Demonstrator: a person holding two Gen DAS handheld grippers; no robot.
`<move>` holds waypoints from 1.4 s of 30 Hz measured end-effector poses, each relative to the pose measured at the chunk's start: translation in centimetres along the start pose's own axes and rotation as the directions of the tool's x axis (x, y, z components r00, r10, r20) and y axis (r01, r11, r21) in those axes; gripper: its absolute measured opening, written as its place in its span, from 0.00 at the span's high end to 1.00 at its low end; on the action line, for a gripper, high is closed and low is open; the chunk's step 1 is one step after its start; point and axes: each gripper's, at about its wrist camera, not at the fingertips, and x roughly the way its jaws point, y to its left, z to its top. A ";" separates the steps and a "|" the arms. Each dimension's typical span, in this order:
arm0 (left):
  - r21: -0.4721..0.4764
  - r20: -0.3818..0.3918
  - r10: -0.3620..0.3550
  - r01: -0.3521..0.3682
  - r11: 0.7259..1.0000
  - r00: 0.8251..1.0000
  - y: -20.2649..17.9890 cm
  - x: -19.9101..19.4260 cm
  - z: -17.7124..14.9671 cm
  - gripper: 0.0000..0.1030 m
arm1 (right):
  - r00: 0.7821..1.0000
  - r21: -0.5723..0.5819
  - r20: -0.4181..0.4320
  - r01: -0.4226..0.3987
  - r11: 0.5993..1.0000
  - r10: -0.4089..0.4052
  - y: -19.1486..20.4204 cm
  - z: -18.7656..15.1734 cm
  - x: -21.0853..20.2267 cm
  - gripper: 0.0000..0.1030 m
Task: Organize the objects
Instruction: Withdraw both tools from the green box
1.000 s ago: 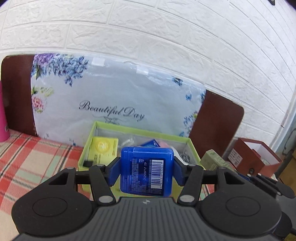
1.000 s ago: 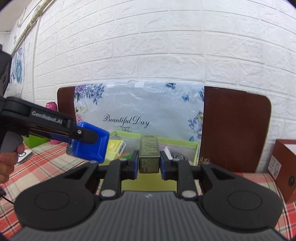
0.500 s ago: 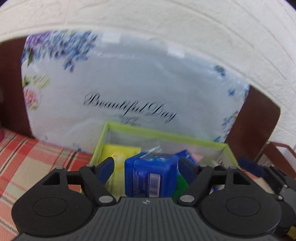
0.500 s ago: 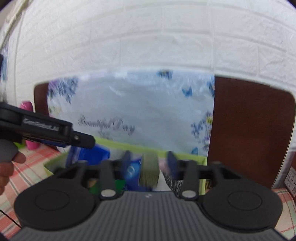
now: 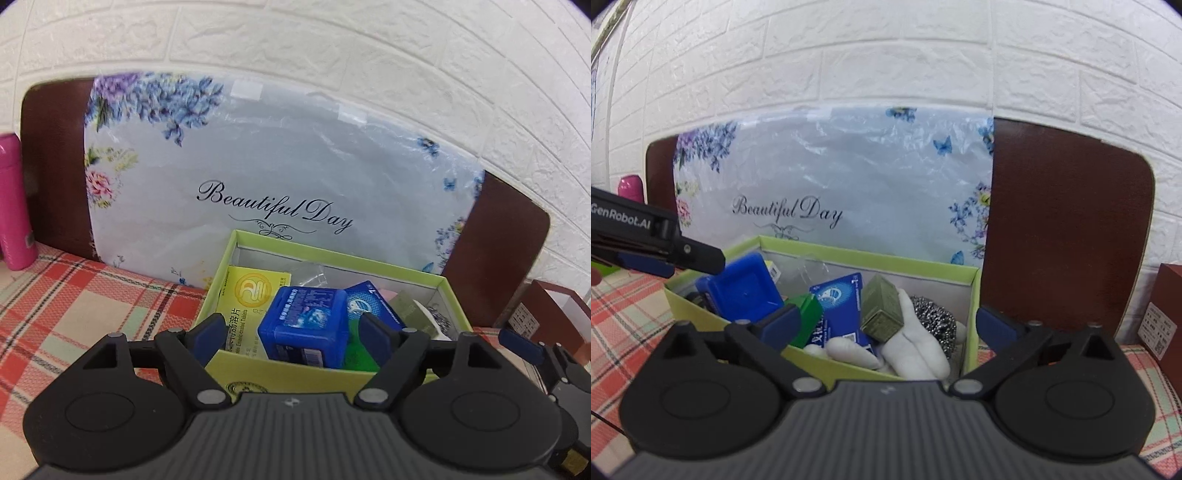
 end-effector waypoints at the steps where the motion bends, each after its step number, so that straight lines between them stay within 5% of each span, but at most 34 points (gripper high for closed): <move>1: 0.011 0.003 0.005 -0.005 1.000 1.000 -0.4 -0.9 -0.2 0.19 | 1.000 0.009 -0.004 -0.003 1.000 0.003 -0.1 0.2 -0.7 0.00; 9: 0.066 0.003 0.097 -0.097 0.993 0.995 -3.0 -7.4 -3.7 0.17 | 0.998 0.054 -0.062 -0.013 0.998 0.016 0.1 -0.7 -7.2 0.00; 22: 0.118 -0.060 0.122 -0.114 0.987 0.991 -4.4 -12.8 -10.6 0.17 | 0.992 0.047 -0.121 0.026 0.999 -0.020 2.1 -5.0 -15.1 0.00; 42: 0.113 -0.064 0.147 -0.139 0.984 0.987 -4.0 -14.7 -13.3 0.17 | 0.990 0.069 -0.128 0.062 0.996 -0.052 2.7 -6.7 -18.4 0.00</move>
